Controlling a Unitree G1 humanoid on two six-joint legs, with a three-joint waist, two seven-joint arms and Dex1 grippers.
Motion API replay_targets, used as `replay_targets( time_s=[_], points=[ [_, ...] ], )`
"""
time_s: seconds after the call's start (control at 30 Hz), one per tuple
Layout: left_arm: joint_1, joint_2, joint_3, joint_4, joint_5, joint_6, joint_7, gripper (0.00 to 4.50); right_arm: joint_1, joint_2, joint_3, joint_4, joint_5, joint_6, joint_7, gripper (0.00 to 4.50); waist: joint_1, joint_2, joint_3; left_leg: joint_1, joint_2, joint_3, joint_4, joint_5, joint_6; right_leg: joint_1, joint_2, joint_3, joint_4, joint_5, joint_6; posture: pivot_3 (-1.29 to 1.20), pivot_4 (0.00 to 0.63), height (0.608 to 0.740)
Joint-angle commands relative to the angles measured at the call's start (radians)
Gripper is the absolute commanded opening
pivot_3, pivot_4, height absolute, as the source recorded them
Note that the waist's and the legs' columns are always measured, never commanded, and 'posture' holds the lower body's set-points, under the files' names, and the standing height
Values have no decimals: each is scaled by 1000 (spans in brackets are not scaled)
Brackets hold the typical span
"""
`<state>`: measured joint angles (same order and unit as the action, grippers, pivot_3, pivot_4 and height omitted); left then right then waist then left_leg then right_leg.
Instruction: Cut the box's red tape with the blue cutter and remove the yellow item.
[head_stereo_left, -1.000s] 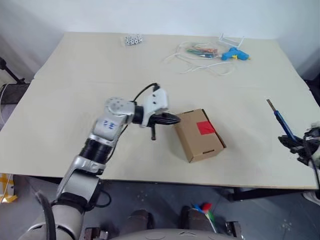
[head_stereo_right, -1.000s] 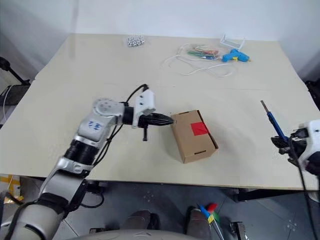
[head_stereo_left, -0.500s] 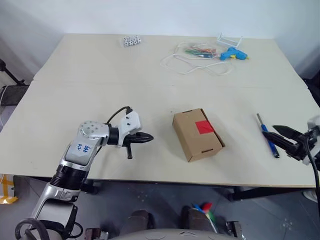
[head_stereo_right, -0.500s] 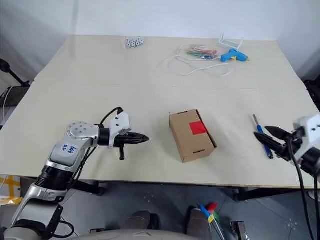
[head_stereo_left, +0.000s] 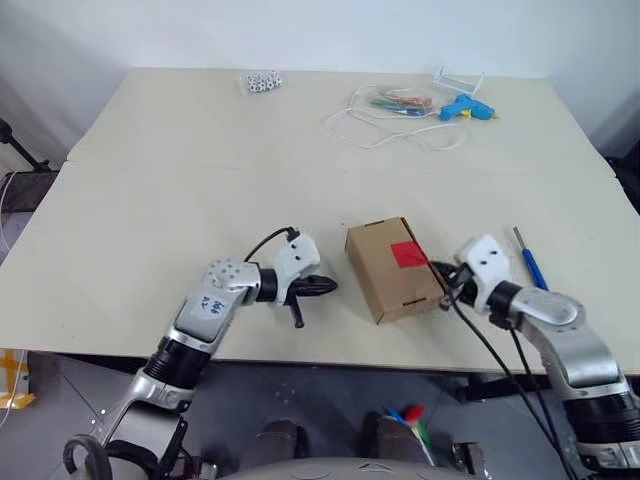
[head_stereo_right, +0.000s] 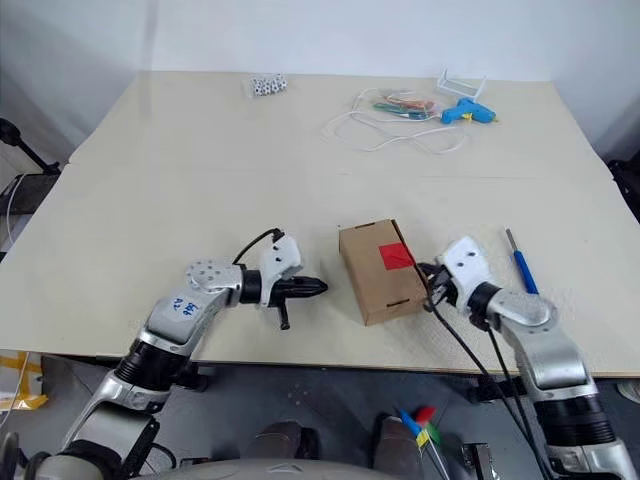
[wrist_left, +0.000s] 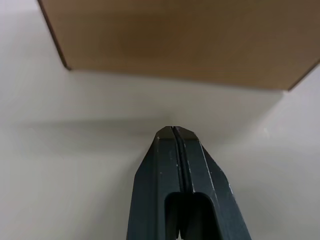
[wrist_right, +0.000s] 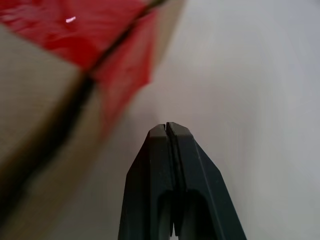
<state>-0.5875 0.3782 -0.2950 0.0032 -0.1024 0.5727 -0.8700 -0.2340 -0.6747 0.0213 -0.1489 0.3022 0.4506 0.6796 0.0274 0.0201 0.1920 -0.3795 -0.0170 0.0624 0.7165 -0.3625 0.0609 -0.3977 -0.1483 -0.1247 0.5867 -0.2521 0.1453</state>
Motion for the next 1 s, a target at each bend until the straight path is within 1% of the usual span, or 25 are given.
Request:
replay_targets(
  time_s=[0.03,0.1,0.23,0.4,0.5,0.57,0.7,0.83,0.93,1.0],
  points=[
    [-39,-22,-56,-16,24,36,9,0,-19,-2,41,-134,60,141,41,36,-1,0,0,0,0,0,0,0,0,0,0,0,0,0,0,0,150,740],
    [-49,-16,-61,-17,30,76,15,0,-25,-2,62,-183,72,196,49,36,-3,0,0,0,0,1,0,0,0,0,0,0,0,0,0,0,150,740],
    [-40,31,-61,-49,28,106,-12,0,-41,17,82,-226,63,248,36,36,-7,0,0,3,1,1,-1,0,-1,0,1,2,1,0,0,0,150,740],
    [-2,179,-2,-118,-4,148,-78,0,-89,93,130,-228,50,340,-15,36,-28,0,0,5,3,3,-2,-1,-3,0,1,3,3,-1,-3,0,150,740],
    [3,215,17,-130,-20,160,-82,0,-101,92,151,-244,47,446,-34,36,-28,0,0,6,3,2,-2,-1,-4,0,1,2,4,-2,-3,0,150,740],
    [11,237,23,-143,-32,169,-92,0,-106,90,158,-262,49,472,-34,36,-26,-1,0,6,3,2,-2,-1,-4,0,1,2,4,-2,-3,0,150,740],
    [33,269,24,-174,-48,182,-108,0,-109,102,131,-291,81,523,-40,36,-28,-1,0,6,3,1,-2,-1,-4,0,1,2,4,-2,-3,0,150,740],
    [45,280,20,-201,-67,199,-113,0,-85,45,99,-299,88,514,-12,36,-24,-1,0,6,3,1,-3,-1,-4,0,1,2,4,-2,-3,0,150,740],
    [52,278,28,-209,-88,196,-122,0,-66,24,38,-313,129,524,5,36,-22,-1,0,5,3,1,-3,-1,-4,0,1,2,3,-2,-3,0,150,740],
    [58,295,26,-221,-92,195,-135,0,-50,-12,-17,-327,166,557,24,36,-21,-1,0,5,3,1,-3,-1,-3,0,1,2,3,-2,-3,0,150,740]
  ],
)
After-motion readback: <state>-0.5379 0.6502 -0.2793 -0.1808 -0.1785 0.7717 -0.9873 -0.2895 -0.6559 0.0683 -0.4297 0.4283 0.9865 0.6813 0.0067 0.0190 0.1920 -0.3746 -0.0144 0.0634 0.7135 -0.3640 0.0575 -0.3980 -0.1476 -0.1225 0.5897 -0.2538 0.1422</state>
